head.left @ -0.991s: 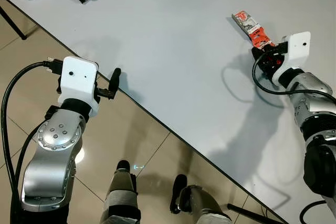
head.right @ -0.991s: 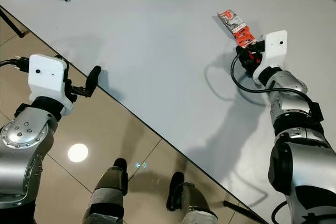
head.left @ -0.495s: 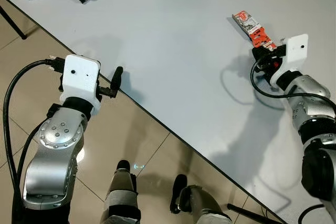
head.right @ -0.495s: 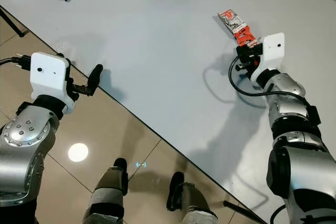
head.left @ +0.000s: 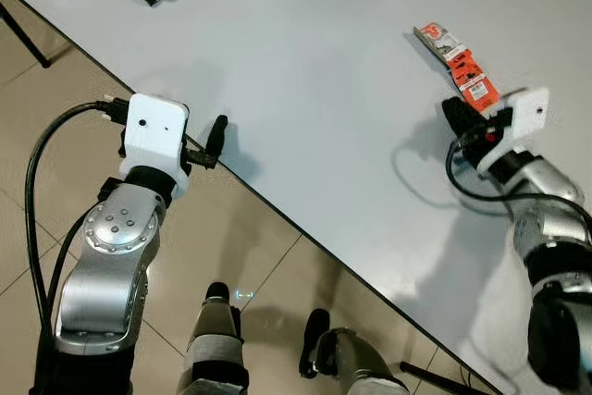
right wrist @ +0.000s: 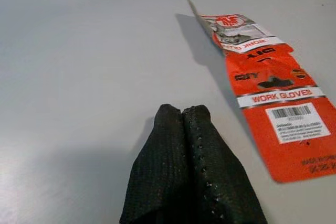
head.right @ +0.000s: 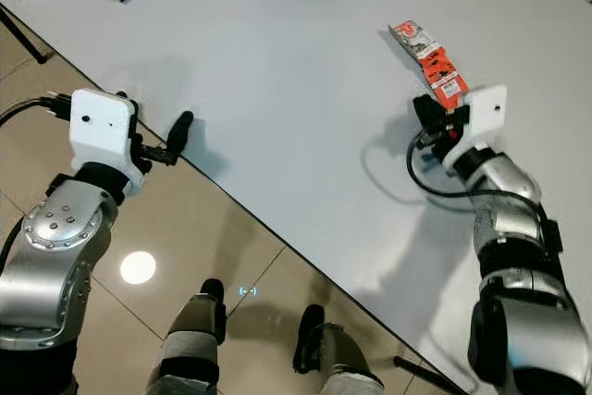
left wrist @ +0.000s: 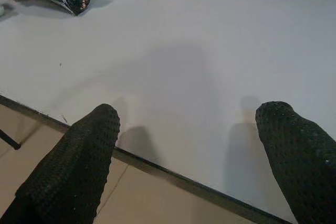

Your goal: Picking trash to rubbish bin

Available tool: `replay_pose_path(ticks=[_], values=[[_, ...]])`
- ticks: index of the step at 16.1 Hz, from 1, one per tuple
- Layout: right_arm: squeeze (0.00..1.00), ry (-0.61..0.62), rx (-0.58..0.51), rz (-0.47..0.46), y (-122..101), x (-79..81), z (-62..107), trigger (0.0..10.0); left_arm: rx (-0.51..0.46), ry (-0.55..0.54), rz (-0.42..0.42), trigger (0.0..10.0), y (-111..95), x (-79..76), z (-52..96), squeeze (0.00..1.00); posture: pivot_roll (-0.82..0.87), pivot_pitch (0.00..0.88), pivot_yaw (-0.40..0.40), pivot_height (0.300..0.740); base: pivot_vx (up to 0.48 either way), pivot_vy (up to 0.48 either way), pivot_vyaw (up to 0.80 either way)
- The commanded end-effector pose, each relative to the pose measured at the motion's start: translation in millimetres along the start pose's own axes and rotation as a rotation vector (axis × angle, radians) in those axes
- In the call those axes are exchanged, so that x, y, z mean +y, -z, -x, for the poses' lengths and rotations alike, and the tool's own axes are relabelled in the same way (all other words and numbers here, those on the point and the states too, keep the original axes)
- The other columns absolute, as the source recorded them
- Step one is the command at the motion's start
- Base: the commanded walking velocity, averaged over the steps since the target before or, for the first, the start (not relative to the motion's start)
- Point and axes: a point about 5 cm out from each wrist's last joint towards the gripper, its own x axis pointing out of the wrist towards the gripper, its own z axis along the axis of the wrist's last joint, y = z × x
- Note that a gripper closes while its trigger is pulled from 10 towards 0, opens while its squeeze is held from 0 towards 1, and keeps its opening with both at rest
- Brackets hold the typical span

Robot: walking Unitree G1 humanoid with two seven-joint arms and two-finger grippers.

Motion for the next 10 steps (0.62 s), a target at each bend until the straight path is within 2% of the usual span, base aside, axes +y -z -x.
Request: replay_pose_path(ticks=[1,2,3,4,5,6,7,10], values=[[0.00,-0.034,0.182,-0.097,50.3,16.2,22.6,0.0,-0.011,0.024,0.007,10.0,0.0,-6.4,-0.5,0.00,0.52,0.388,-0.118,0.740,0.000,0.000,0.00],[0.00,-0.029,0.163,-0.089,46.5,15.3,21.5,0.0,-0.013,0.025,0.009,10.0,-0.1,-6.7,-0.8,0.00,0.52,0.387,-0.118,0.740,0.000,0.000,0.00],[0.00,-0.023,0.135,-0.071,39.3,13.9,18.4,3.1,-0.016,0.027,0.011,10.0,-0.3,-7.2,-1.5,0.00,0.52,0.384,-0.118,0.740,0.000,0.000,0.00],[0.00,-0.017,0.104,-0.035,29.3,12.8,13.5,10.0,-0.020,0.030,0.013,10.0,-0.6,-7.9,-2.6,0.00,0.51,0.384,-0.119,0.740,0.000,0.000,0.00],[0.00,-0.005,0.083,-0.015,21.9,11.6,8.3,10.0,-0.023,0.031,0.015,10.0,-0.8,-8.5,-3.0,0.00,0.51,0.383,-0.121,0.740,0.000,0.000,0.00],[0.45,0.000,0.070,-0.006,16.9,11.0,4.0,10.0,-0.024,0.033,0.016,10.0,-0.8,-9.0,-3.2,0.00,0.51,0.383,-0.123,0.740,0.000,0.000,0.00],[1.00,-0.014,0.074,0.024,13.7,13.1,-2.0,10.0,-0.025,0.032,0.016,10.0,-0.5,-9.5,-2.8,0.00,0.51,0.384,-0.127,0.740,0.000,0.000,0.00],[1.00,-0.054,0.099,0.084,9.6,24.8,-18.5,10.0,-0.028,0.023,0.015,10.0,0.2,-8.5,-0.7,0.00,0.53,0.390,-0.138,0.740,0.000,0.000,0.00]])
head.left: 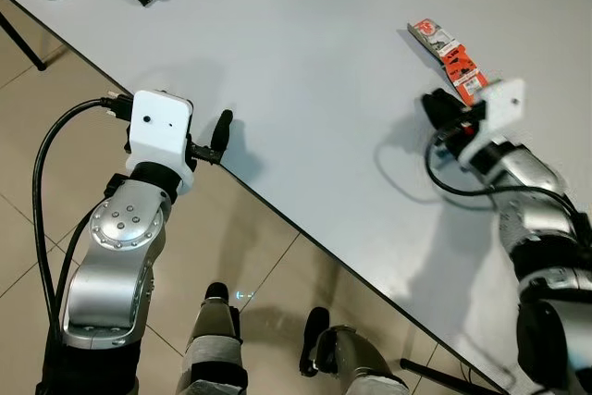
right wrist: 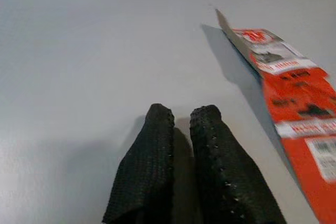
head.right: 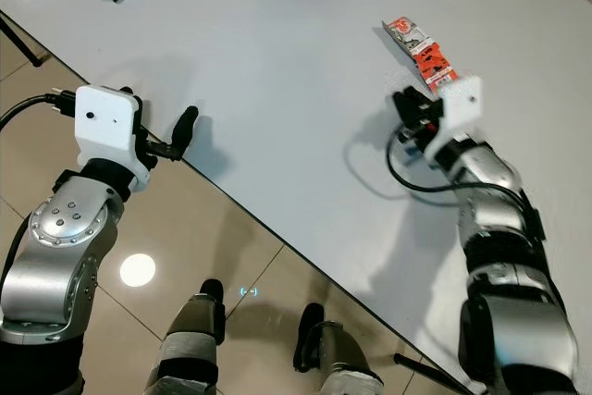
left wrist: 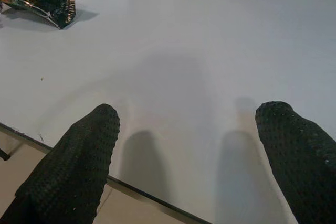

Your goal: Picking trash to rubbish bin

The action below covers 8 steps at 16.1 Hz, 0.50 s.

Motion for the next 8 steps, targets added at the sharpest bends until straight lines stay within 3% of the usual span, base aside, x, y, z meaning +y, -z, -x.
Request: replay_pose_path(ticks=[1,4,7,8], values=[[1.00,-0.023,0.111,-0.018,25.0,9.1,6.9,10.0,0.002,0.015,0.002,10.0,2.3,-5.0,3.3,0.00,0.53,0.390,-0.138,0.740,0.000,0.000,0.00],[1.00,-0.051,0.095,0.060,12.5,20.0,-13.4,10.0,-0.021,0.032,-0.009,10.0,-0.1,-5.9,6.3,0.00,0.55,0.397,-0.149,0.740,0.000,0.000,0.00],[1.00,-0.060,0.094,0.117,4.5,24.7,-24.3,10.0,-0.018,0.193,0.044,10.0,-0.5,-22.4,8.1,0.00,0.55,0.398,-0.153,0.740,0.000,0.000,0.00],[0.00,-0.040,0.097,0.134,3.2,23.0,-25.4,10.0,-0.020,0.214,0.042,10.0,-1.1,-23.8,8.3,0.00,0.55,0.397,-0.152,0.740,0.000,0.000,0.00]])
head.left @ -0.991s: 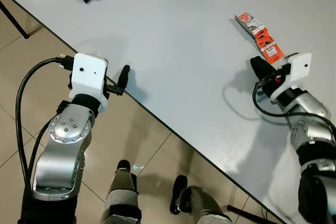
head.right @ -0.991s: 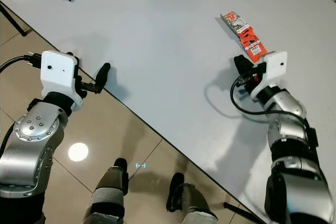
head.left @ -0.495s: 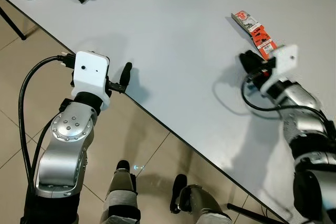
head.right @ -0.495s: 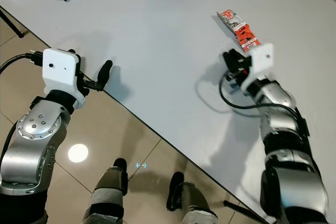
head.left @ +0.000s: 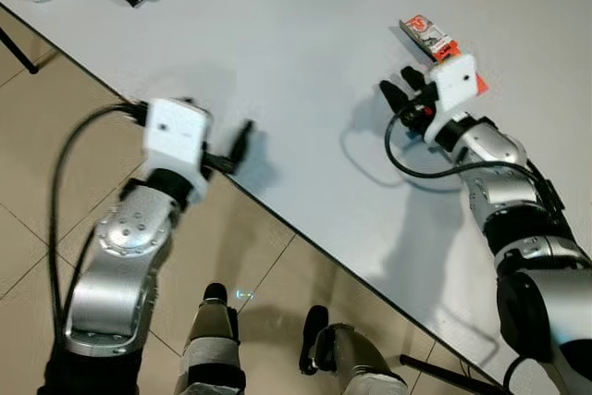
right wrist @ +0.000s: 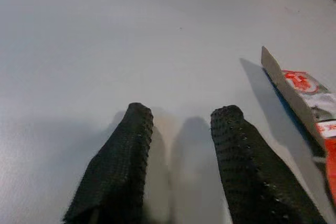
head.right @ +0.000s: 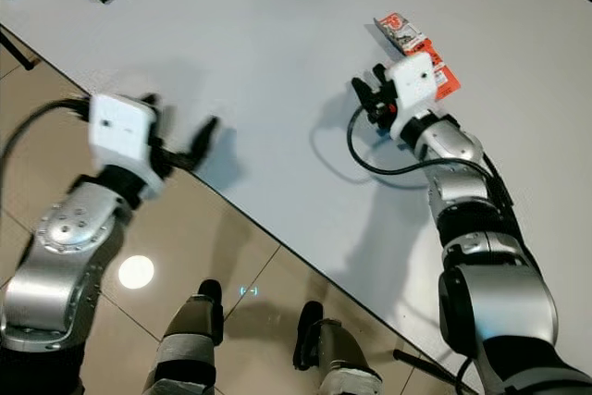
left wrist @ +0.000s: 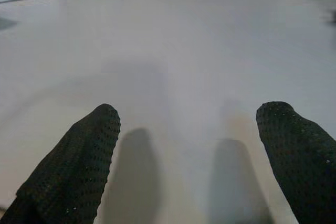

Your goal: Picking trash to rubbish bin

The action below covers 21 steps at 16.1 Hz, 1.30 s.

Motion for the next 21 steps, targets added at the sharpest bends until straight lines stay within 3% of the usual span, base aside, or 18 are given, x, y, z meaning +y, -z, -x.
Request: replay_pose_path(ticks=[1,2,6,10,16,21], values=[[0.00,0.012,0.101,-0.012,22.4,1.6,9.9,10.0,0.001,0.041,0.002,10.0,-0.3,-5.6,3.2,0.00,0.55,0.396,-0.152,0.740,0.000,0.000,0.00],[1.00,0.027,0.102,-0.021,22.6,-0.6,10.4,10.0,-0.001,0.049,0.000,10.0,-0.7,-5.5,2.8,0.00,0.55,0.396,-0.152,0.740,0.000,0.000,0.00],[1.00,0.037,0.115,0.007,22.2,-6.1,12.0,10.0,-0.004,0.052,-0.010,10.0,-2.3,-2.0,1.9,0.00,0.55,0.399,-0.150,0.740,0.000,0.000,0.00],[1.00,0.038,0.110,0.134,10.1,-12.4,6.8,10.0,0.008,0.050,-0.029,10.0,-1.9,-0.4,9.8,0.00,0.59,0.417,-0.149,0.740,0.000,0.000,0.00],[1.00,0.093,0.128,0.213,0.4,-23.4,3.0,10.0,0.017,0.030,-0.038,10.0,-1.7,2.5,14.9,0.00,0.60,0.431,-0.156,0.740,0.000,0.000,0.00],[1.00,0.207,0.189,0.196,4.2,-41.4,11.7,10.0,0.031,0.015,-0.040,10.0,-1.1,6.2,19.2,0.00,0.62,0.437,-0.148,0.740,0.000,0.000,0.00]])
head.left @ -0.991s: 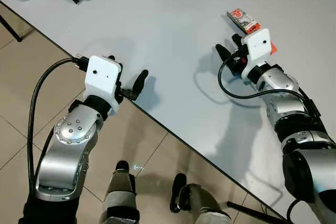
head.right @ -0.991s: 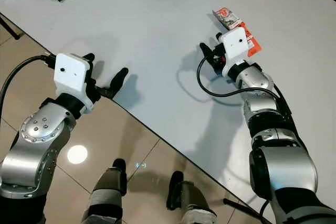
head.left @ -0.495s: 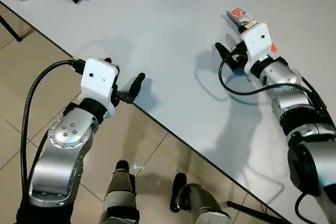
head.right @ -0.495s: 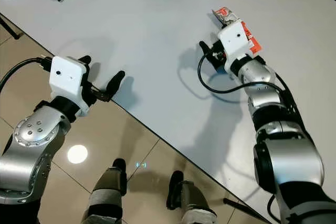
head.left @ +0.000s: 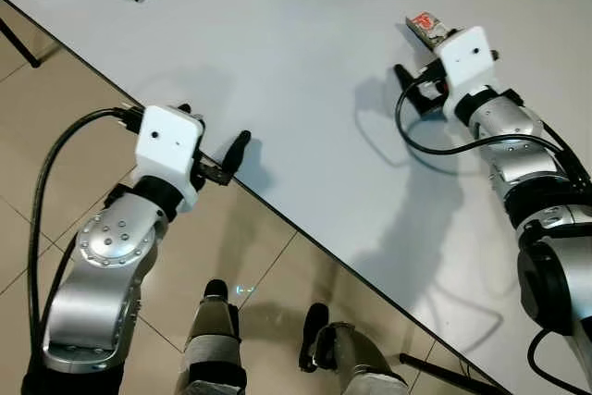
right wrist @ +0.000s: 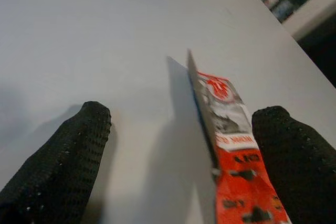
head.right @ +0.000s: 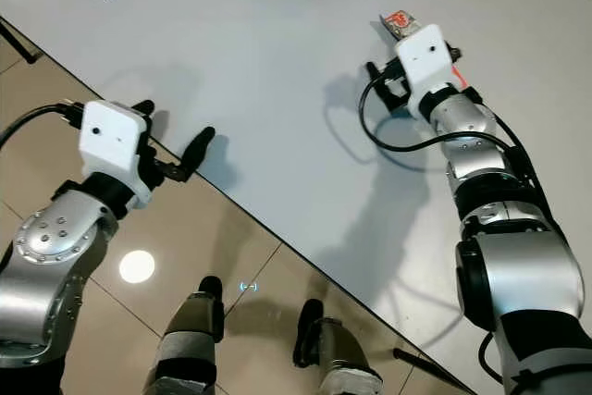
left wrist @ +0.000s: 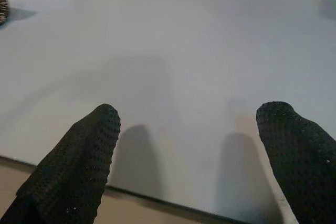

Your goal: Picking trash to rubbish bin

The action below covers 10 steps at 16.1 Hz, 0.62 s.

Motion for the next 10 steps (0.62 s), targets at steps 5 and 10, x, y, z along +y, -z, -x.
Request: replay_pose_path(ticks=[5,10], values=[[0.65,0.081,0.163,-0.101,34.1,-16.8,18.7,10.0,0.018,0.018,0.003,10.0,0.8,-1.8,6.7,0.00,0.64,0.443,-0.134,0.740,0.000,0.000,0.00],[0.00,0.096,0.183,-0.176,35.7,-15.8,17.6,10.0,0.033,0.020,-0.005,10.0,1.1,0.9,9.1,0.00,0.65,0.456,-0.124,0.740,0.000,0.000,0.00]])
